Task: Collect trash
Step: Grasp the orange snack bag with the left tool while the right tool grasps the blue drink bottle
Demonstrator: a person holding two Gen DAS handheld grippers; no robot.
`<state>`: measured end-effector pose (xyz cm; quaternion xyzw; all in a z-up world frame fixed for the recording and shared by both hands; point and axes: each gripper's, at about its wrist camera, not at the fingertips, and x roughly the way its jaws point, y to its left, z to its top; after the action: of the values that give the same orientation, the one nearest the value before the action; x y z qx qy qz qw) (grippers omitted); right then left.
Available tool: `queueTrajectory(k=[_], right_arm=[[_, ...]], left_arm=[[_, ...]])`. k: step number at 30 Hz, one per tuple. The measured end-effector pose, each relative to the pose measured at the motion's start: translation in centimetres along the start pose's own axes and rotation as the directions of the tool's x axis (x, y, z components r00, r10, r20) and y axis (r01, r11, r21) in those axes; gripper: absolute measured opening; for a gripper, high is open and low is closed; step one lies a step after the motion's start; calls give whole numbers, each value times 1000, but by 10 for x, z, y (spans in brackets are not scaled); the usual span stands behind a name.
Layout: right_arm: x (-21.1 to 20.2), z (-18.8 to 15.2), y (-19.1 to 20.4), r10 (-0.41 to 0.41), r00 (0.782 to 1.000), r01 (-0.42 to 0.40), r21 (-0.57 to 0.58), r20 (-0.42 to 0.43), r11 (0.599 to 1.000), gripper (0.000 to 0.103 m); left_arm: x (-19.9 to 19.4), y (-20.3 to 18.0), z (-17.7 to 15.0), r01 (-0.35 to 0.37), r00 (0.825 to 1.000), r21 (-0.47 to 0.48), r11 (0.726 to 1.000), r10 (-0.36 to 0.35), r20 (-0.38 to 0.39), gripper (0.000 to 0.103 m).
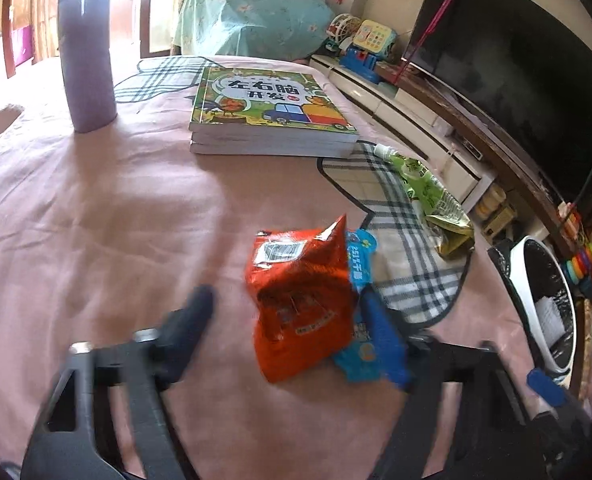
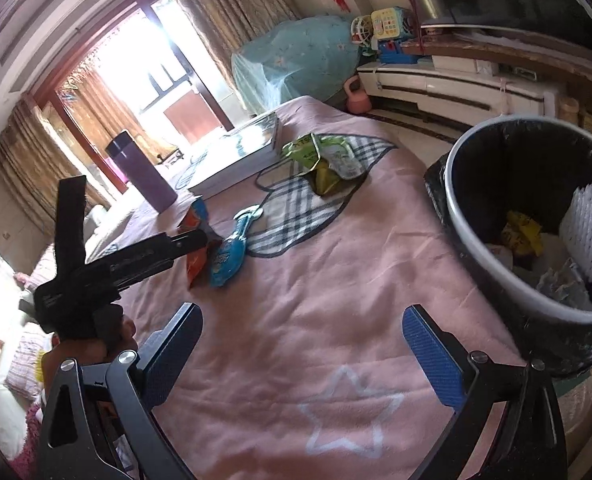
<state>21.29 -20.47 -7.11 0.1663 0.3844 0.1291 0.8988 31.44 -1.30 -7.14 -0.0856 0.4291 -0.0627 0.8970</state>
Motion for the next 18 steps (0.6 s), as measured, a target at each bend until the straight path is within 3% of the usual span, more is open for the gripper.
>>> queueTrajectory(k=[2, 3, 8, 14, 18], right_arm=[[1, 4, 3, 1, 1000, -1, -19, 9, 1000, 95], [2, 5, 5, -1, 1000, 1, -29, 11, 1000, 93], [24, 11, 21, 11, 999, -13, -72, -30, 997, 63], [63, 18, 53, 34, 995, -45, -116, -90, 992, 60], [90, 22, 72, 13, 993, -30, -152, -113, 988, 60]], left_arm=[[3, 9, -2, 38, 999, -16, 999, -38, -10, 44], [1, 12, -3, 44, 999, -20, 999, -44, -4, 37], [-22, 32, -15, 68, 998, -23, 997, -68, 0, 36], [-63, 57, -41, 82, 997, -15, 997, -82, 7, 36], [-69, 69, -53, 85, 996, -23, 996, -85, -18, 36]])
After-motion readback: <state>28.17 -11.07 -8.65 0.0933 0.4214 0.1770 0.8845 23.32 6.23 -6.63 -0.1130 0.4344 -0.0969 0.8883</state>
